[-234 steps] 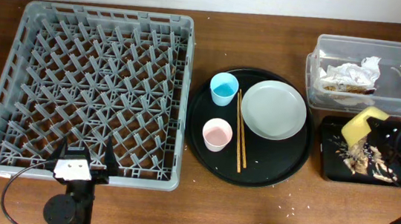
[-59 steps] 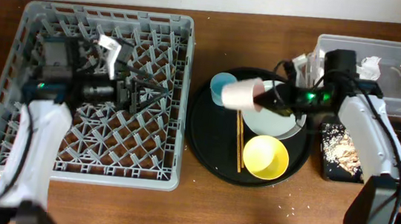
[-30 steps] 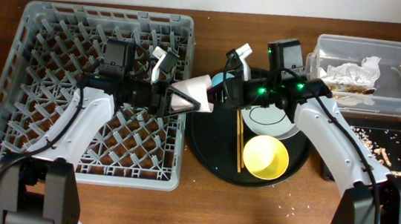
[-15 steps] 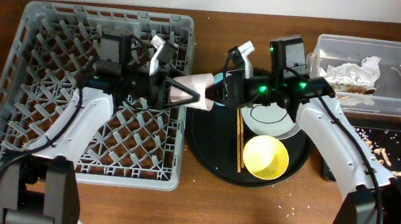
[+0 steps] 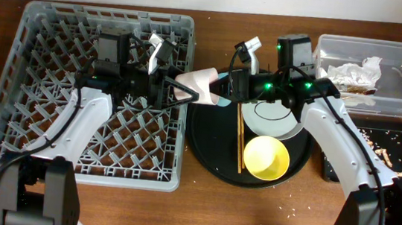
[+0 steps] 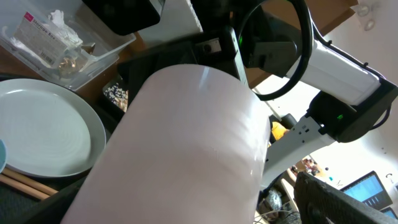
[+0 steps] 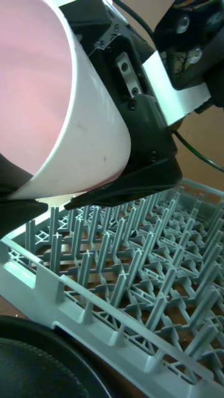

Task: Sort waste into correct bins and load items into the dishwasher rack
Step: 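Hand the pink cup from the right gripper to the left gripper, then place the pink cup upside down in the rack with the left gripper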

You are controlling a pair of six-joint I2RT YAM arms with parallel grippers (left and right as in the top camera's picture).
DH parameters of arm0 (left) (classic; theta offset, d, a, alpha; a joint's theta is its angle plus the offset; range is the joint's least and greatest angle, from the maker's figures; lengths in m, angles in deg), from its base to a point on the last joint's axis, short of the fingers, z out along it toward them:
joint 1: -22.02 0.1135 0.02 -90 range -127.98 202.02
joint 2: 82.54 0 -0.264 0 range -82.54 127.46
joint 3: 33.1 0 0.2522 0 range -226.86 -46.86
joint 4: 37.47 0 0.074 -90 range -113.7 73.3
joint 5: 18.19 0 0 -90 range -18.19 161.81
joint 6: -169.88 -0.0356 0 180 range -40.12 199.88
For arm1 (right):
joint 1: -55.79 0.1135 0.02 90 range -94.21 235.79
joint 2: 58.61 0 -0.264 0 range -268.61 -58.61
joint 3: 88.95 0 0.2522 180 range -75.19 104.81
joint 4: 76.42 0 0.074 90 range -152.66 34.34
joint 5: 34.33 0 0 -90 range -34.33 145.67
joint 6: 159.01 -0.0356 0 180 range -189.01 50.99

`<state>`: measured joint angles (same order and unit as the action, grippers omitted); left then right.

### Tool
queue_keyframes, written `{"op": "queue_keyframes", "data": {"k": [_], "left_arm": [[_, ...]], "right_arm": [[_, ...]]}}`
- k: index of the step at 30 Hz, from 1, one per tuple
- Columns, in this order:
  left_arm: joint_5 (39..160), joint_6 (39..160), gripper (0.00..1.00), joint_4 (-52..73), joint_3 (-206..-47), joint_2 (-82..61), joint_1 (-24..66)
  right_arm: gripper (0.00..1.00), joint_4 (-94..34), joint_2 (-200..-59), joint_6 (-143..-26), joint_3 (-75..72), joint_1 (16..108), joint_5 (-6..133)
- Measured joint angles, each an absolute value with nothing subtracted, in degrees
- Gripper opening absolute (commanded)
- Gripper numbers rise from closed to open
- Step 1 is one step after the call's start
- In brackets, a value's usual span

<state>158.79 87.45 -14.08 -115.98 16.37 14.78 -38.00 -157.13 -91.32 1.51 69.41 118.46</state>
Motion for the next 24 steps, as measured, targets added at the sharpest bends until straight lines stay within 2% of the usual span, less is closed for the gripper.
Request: {"op": "queue_keyframes", "data": {"k": [3,5,6,10,12,15,18,19,20,21,22,23,24], "left_arm": [[158.8,87.5,0.97,-14.1,-116.0,16.4,14.8],[158.8,87.5,0.89,-14.1,-116.0,16.4,14.9],[158.8,87.4,0.79,-14.1,-116.0,16.4,14.9],[158.2,87.7,0.76,-14.1,-116.0,16.4,15.0],[158.2,87.7,0.72,-14.0,-116.0,16.4,15.0],[158.7,87.7,0.53,-14.1,-116.0,16.4,15.0],[159.5,88.4,0.52,-15.5,-116.0,16.4,15.0],[159.5,88.7,0.52,-16.3,-116.0,16.4,15.0],[159.5,89.0,0.52,-16.9,-116.0,16.4,15.0],[159.0,89.3,0.52,-18.5,-116.0,16.4,15.0],[159.0,89.4,0.52,-19.5,-116.0,16.4,15.0],[159.0,89.6,0.52,-20.9,-116.0,16.4,15.1],[159.0,89.9,0.52,-22.4,-116.1,16.4,15.3]], "right_arm": [[0.04,-39.4,-157.1,-91.6,1.5,69.4,118.5],[0.04,-39.9,-157.1,-91.6,1.5,69.4,118.5],[0.04,-40.0,-157.1,-91.6,1.5,69.4,118.6],[0.04,-40.2,-157.1,-91.6,1.5,69.4,119.8],[0.04,-39.9,-157.1,-91.6,1.5,69.4,119.8],[0.04,-38.7,-157.1,-91.5,1.5,69.1,120.4],[0.05,-38.4,-157.1,-91.4,1.5,68.9,121.4],[0.15,-38.3,-157.1,-91.4,1.5,68.8,121.5],[0.30,-38.2,-157.1,-91.4,1.6,68.8,121.6],[0.53,-37.3,-157.1,-91.8,1.6,68.8,120.9],[0.68,-36.8,-157.2,-91.7,1.5,68.8,120.0],[0.99,-36.6,-157.2,-92.1,1.5,68.8,118.5],[0.99,-36.5,-157.2,-91.9,1.5,68.8,117.6]]}}
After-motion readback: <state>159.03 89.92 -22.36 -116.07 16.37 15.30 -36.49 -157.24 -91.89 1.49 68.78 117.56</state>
